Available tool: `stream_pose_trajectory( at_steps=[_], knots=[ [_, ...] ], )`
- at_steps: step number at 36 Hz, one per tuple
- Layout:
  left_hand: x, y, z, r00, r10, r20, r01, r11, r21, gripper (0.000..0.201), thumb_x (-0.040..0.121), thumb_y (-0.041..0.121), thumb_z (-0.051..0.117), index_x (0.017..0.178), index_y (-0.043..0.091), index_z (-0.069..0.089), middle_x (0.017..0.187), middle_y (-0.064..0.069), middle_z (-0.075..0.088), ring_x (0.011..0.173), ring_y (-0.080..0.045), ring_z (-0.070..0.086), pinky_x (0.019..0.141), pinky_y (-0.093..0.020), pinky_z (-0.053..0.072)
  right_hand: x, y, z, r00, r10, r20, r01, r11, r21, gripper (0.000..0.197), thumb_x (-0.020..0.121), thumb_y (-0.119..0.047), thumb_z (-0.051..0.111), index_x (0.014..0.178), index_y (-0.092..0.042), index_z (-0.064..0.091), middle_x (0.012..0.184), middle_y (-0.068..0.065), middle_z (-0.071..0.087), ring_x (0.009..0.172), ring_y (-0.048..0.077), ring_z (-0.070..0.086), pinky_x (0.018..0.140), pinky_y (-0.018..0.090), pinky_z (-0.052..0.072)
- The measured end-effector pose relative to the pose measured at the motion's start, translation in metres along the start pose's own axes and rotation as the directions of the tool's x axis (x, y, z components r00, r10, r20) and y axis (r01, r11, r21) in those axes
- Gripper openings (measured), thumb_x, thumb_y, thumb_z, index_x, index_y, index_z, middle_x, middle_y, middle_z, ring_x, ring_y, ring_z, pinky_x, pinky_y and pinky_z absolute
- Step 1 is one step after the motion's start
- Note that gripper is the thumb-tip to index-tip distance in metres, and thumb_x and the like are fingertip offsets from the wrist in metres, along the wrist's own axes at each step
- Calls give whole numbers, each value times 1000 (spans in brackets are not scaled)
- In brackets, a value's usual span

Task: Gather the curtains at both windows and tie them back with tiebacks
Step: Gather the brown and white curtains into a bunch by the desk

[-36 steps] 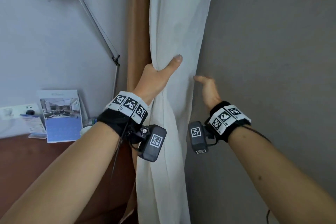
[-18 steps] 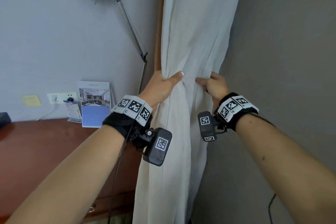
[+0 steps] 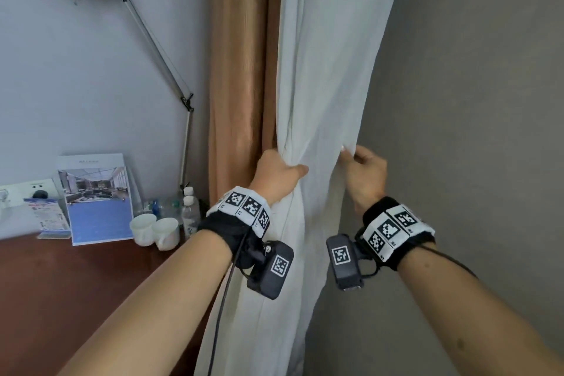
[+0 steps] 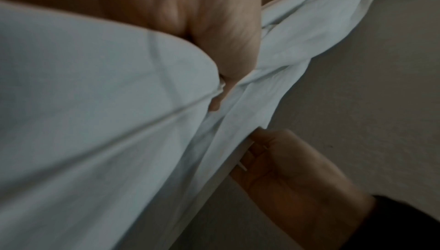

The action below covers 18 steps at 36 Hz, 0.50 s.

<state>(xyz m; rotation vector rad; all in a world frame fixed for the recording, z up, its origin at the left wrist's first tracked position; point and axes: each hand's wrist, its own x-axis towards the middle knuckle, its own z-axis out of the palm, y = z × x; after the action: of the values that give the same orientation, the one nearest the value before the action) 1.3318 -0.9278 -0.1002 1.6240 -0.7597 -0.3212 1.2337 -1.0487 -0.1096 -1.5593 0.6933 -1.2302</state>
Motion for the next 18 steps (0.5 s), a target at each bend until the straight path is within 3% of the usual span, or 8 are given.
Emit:
stream_pose_trajectory(
  at_steps=[2, 4, 8, 10, 14, 18],
  knots=[
    [3, -5, 6, 998, -7, 64, 9, 1000, -25, 17, 85, 13, 72, 101, 10, 66, 107, -11, 71, 100, -25, 67, 92, -37, 54, -5, -2, -3, 1000, -10, 7, 10, 1000, -1, 19, 91, -20, 64, 72, -18, 70, 81, 6, 73, 79, 15, 64, 87, 49, 56],
    [3, -11, 12, 989, -15, 144, 22, 999, -48, 19, 85, 13, 74, 103, 14, 67, 109, -8, 72, 102, -23, 67, 95, -38, 53, -11, -7, -5, 999, -5, 41, 4, 1000, 31, 16, 95, -14, 59, 84, -16, 71, 90, 9, 74, 84, 15, 66, 90, 46, 56],
    [-2, -15, 21, 959, 3, 285, 49, 984, -174, 46, 68, 2, 86, 112, 8, 71, 109, -4, 74, 104, -17, 69, 92, -32, 54, -29, -16, -1, 983, 41, 179, -47, 998, 32, 38, 92, 9, 41, 97, -14, 70, 97, 5, 73, 97, 26, 70, 89, 45, 57],
    [-2, -13, 25, 953, 15, 303, 50, 977, -206, 50, 63, -3, 87, 109, 9, 72, 104, -4, 75, 99, -14, 70, 88, -29, 56, -33, -23, 1, 978, 31, 208, -34, 999, 11, 42, 88, 11, 38, 101, -11, 71, 100, 6, 74, 98, 23, 70, 89, 42, 57],
    [4, -18, 25, 961, 25, 276, 25, 984, -177, 59, 60, -6, 87, 114, 8, 68, 109, -5, 73, 104, -16, 68, 91, -31, 54, -29, -31, -4, 959, 10, 285, -11, 1000, 2, 38, 88, 12, 41, 100, -7, 72, 99, 8, 74, 94, 19, 70, 84, 32, 59],
    [10, -22, 21, 975, 7, 224, 14, 996, -93, 61, 58, 1, 81, 116, 4, 66, 112, -8, 70, 105, -21, 66, 92, -34, 53, -20, -21, -7, 959, 88, 270, -108, 992, 60, 13, 90, 2, 61, 90, -8, 69, 80, 4, 71, 71, 13, 68, 69, 28, 58]
  ],
)
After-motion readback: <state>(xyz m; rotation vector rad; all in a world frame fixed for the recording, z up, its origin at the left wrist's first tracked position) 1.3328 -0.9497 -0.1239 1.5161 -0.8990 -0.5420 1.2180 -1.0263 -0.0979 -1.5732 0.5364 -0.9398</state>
